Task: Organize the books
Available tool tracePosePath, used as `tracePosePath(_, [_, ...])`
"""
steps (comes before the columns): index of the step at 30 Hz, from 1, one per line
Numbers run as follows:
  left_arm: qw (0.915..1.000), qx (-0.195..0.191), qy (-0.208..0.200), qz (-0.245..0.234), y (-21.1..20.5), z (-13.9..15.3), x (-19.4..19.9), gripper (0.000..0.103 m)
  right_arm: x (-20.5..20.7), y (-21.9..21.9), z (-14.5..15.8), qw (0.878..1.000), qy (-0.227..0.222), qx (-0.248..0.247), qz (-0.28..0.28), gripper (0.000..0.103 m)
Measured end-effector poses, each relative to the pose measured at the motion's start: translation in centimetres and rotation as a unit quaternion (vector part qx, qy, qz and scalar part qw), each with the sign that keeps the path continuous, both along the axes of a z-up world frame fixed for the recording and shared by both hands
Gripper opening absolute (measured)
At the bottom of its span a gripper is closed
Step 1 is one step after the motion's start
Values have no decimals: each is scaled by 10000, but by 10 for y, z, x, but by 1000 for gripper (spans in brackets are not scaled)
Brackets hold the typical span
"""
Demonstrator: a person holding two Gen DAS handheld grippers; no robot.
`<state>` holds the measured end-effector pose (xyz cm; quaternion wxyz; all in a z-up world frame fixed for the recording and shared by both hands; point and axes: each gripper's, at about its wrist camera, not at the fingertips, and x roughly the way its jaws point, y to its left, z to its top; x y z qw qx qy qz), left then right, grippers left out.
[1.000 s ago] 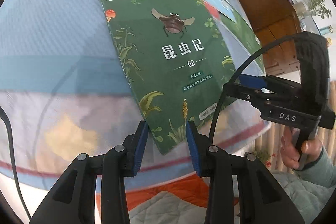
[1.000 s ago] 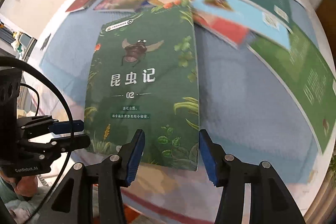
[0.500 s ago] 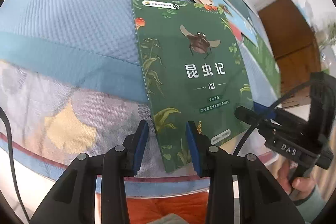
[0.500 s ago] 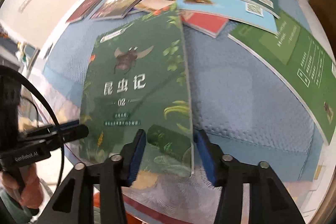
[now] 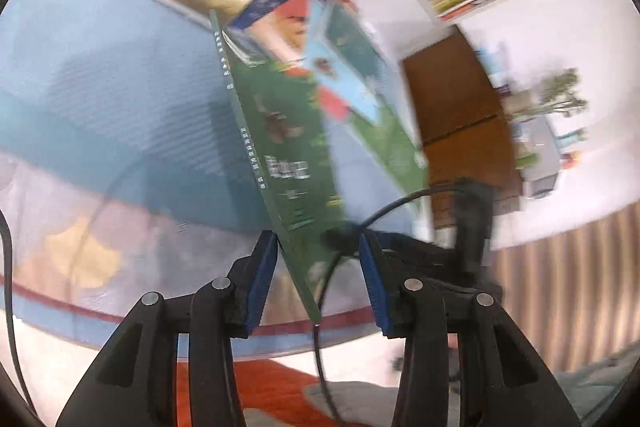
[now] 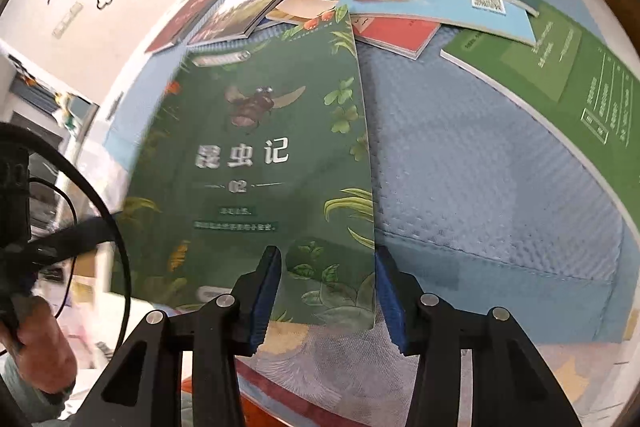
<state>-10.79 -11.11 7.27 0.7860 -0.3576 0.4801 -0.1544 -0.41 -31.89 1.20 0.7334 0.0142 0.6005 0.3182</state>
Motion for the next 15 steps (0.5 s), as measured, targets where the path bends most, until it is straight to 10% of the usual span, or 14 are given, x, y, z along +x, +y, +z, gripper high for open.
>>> tracePosePath(7, [9926, 1123, 455, -23, -22, -29, 16, 20, 2, -6, -1, 9995, 188, 223, -95, 49])
tracePosePath(15, [9968, 242, 721, 245, -8, -47, 15, 13, 8, -9, 1, 9963, 663, 429, -330, 54])
